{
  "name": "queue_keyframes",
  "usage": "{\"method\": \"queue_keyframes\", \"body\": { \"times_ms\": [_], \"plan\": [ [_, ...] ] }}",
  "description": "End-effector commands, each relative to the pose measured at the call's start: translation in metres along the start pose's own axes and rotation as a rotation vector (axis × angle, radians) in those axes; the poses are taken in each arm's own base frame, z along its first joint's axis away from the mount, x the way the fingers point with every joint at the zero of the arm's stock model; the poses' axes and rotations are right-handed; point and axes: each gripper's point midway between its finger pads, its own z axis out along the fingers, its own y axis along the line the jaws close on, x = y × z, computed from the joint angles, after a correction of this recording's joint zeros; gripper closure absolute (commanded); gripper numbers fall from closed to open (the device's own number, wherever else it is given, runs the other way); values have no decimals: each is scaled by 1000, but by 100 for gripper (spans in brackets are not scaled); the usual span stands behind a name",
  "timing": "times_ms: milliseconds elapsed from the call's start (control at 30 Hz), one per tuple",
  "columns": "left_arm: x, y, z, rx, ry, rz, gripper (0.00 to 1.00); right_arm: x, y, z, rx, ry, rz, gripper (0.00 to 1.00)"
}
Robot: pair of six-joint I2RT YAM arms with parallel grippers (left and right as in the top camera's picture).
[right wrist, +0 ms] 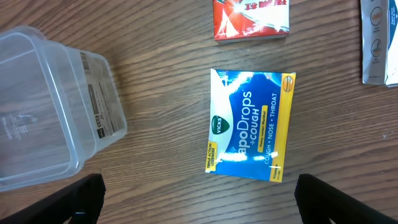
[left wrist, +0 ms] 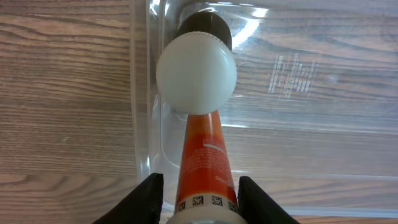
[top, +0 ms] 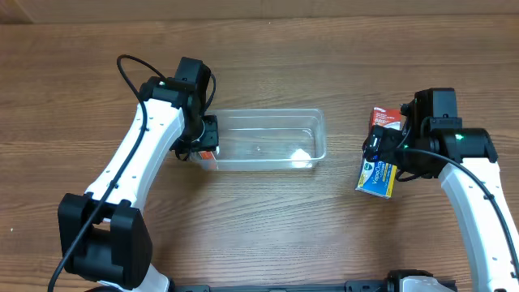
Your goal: Pack container
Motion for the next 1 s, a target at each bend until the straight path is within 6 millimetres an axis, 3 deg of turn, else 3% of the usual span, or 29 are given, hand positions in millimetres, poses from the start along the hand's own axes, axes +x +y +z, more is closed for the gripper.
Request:
{"method": "queue_keyframes", "body": {
  "times_ms": [0,100,200,400,533,633,667,800,967],
  "plan": [
    [0,-1,2,-4,3,1,57,-3,1,-2,-9,-12,6,0],
    [-10,-6,-10,17,-32,29,48,-3,1,-2,-8,-12,6,0],
    [-28,-13,-38,40,-101,39,45,-3,1,-2,-8,-10,6,0],
    [-55,-21,-113,94,-279,51,45,4,-1,-3,3,20,17,0],
    [-53,4,-156,114,-396,-9,45,-27,-9,-29,81,-102,52,0],
    [-43,41,-191,108,-489,-93,45,-66,-12,-60,102,-222,81,0],
    [-40,46,-196,105,-499,-107,45,-70,-14,-60,102,-221,101,0],
    [-22,69,-214,82,-530,-133,45,-50,-25,-18,133,-42,142,0],
    [-17,70,-216,78,-529,-124,45,-11,-44,49,197,186,161,0]
  ]
}}
